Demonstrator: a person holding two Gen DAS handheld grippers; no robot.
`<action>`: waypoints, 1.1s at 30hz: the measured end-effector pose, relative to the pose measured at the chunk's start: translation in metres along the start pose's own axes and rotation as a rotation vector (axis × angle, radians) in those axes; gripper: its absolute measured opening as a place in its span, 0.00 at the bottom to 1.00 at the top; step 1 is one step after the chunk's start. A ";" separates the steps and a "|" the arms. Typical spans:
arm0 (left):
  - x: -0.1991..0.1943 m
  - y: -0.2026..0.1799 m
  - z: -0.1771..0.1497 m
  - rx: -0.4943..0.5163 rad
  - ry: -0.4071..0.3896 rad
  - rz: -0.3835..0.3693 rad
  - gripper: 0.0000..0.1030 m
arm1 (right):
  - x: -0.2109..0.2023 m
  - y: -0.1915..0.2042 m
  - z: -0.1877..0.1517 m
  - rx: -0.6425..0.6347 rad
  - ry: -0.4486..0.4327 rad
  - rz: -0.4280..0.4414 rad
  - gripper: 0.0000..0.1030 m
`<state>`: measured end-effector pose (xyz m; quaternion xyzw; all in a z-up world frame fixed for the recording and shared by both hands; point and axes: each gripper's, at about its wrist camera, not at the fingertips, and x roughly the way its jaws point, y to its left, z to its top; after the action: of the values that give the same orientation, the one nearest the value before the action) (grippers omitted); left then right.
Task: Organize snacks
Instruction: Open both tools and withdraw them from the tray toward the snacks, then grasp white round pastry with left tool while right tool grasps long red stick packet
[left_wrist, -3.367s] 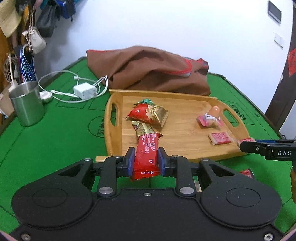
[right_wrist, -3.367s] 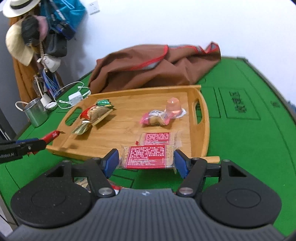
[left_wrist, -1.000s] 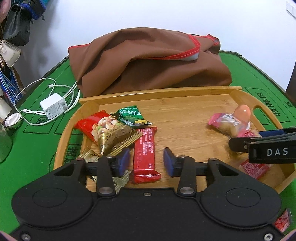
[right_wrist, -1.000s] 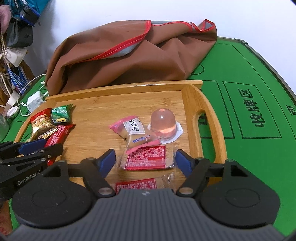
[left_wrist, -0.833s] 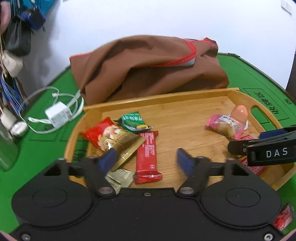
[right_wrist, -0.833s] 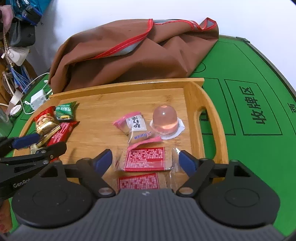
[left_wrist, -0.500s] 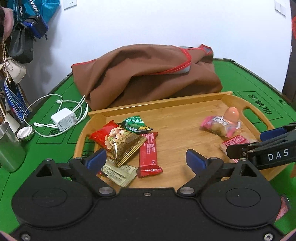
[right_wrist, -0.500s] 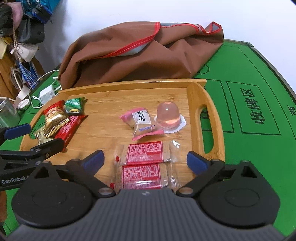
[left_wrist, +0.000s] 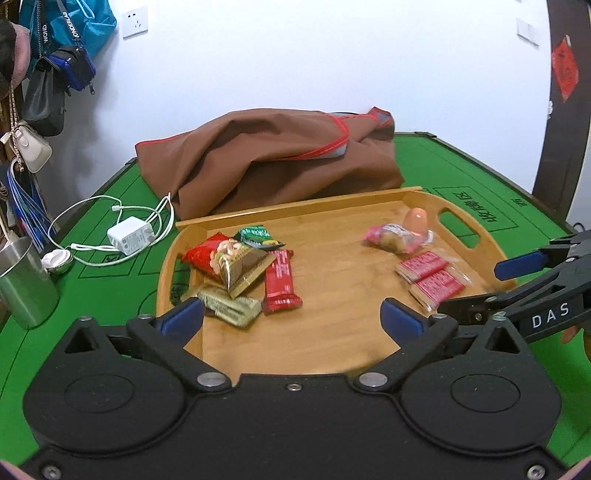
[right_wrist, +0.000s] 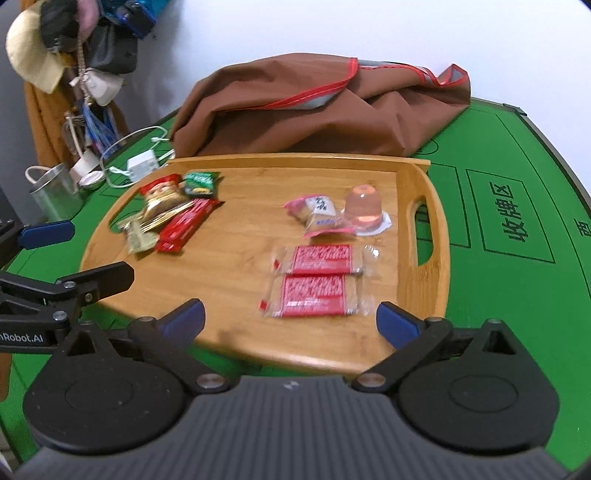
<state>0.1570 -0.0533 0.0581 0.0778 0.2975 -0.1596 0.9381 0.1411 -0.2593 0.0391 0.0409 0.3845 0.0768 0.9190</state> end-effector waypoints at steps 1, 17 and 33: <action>-0.005 0.000 -0.004 0.001 -0.002 -0.005 0.99 | -0.003 0.001 -0.003 -0.006 -0.003 0.004 1.00; -0.051 -0.002 -0.063 0.010 -0.005 -0.022 1.00 | -0.028 0.009 -0.051 -0.035 -0.004 0.031 1.00; -0.056 0.010 -0.093 -0.098 0.078 -0.062 0.93 | -0.015 0.019 -0.068 -0.114 0.039 -0.001 1.00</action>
<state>0.0675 -0.0077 0.0164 0.0286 0.3434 -0.1707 0.9231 0.0798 -0.2424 0.0042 -0.0132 0.3973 0.0990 0.9122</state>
